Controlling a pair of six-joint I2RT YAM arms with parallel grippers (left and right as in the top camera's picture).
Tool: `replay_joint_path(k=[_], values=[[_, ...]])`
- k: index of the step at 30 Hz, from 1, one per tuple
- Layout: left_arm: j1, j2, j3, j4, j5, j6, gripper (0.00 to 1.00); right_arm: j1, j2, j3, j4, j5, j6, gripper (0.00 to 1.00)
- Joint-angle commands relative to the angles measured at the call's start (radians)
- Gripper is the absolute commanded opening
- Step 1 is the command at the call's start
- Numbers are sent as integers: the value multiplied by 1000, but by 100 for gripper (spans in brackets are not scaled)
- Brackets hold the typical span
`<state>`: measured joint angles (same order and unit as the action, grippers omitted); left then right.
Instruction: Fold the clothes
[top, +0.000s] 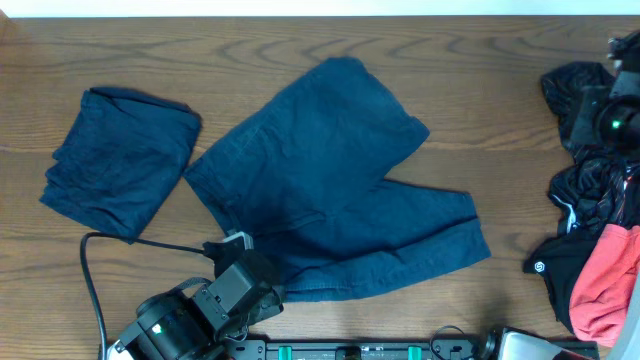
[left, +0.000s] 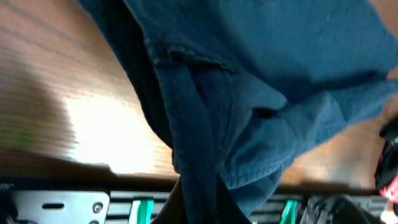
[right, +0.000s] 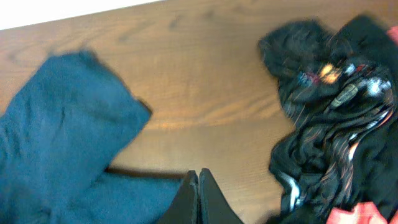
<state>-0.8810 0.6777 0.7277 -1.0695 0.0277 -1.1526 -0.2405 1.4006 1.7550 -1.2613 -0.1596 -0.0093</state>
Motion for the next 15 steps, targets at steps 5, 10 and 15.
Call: replay_joint_path(k=[5,10,15], values=[[-4,5,-3,0,-97,-16,6,16,91,-24,-233,-2,49,20],[-4,21,-3,1,-97,-16,6,16,111,-177,-257,-11,117,23],[-4,38,-3,1,-98,-16,6,19,111,-374,-213,-153,171,37]])
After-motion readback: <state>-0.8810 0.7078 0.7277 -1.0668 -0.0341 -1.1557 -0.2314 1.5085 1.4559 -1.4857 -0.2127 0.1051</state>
